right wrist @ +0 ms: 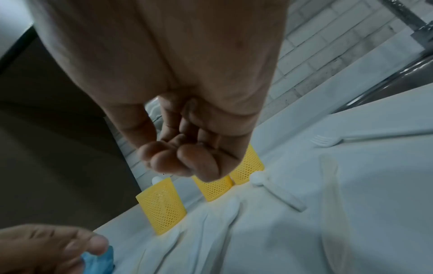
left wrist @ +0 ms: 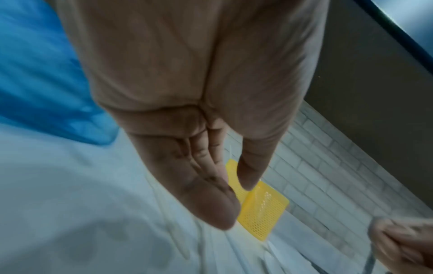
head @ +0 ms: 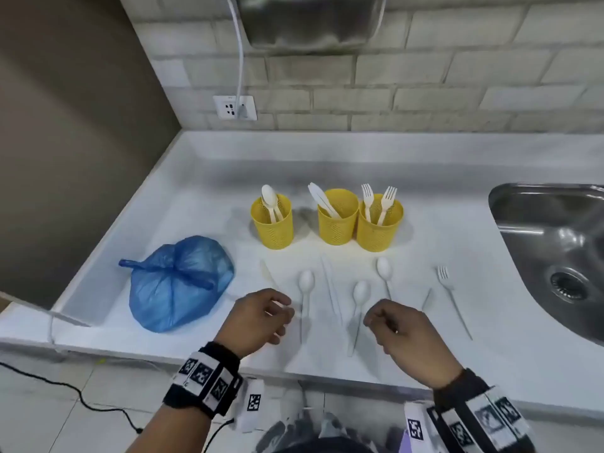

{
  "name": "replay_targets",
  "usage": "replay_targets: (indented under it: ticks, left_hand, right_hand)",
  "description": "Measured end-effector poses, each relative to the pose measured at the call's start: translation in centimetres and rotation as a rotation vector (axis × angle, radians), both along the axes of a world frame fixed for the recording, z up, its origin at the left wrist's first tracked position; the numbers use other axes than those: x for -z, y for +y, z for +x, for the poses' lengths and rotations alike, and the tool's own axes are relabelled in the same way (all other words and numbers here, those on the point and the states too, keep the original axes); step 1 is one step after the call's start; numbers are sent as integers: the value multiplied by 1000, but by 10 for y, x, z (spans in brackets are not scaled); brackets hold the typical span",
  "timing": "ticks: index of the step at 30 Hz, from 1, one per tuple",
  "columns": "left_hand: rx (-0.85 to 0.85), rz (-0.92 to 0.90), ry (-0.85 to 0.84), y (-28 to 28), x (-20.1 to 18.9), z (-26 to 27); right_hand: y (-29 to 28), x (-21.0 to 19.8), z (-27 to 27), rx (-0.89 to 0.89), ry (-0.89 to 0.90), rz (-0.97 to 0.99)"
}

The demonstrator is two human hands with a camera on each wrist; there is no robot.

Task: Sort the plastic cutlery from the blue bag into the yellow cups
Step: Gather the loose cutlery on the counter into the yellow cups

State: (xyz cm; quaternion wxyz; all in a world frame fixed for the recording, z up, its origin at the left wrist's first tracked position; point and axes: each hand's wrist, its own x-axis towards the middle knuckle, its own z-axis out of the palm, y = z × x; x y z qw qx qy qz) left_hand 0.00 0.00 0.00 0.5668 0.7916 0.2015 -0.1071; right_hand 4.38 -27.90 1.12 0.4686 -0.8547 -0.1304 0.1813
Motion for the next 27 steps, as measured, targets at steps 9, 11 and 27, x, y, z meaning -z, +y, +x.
replay_targets:
  ticks: [9, 11, 27]
  left_hand:
    - [197, 605, 107, -14, 19, 47]
    - [210, 696, 141, -18, 22, 52]
    - [325, 808, 206, -38, 30, 64]
  right_hand:
    - [30, 29, 29, -20, 12, -277]
    - [34, 32, 33, -13, 4, -360]
    - [38, 43, 33, 149, 52, -479]
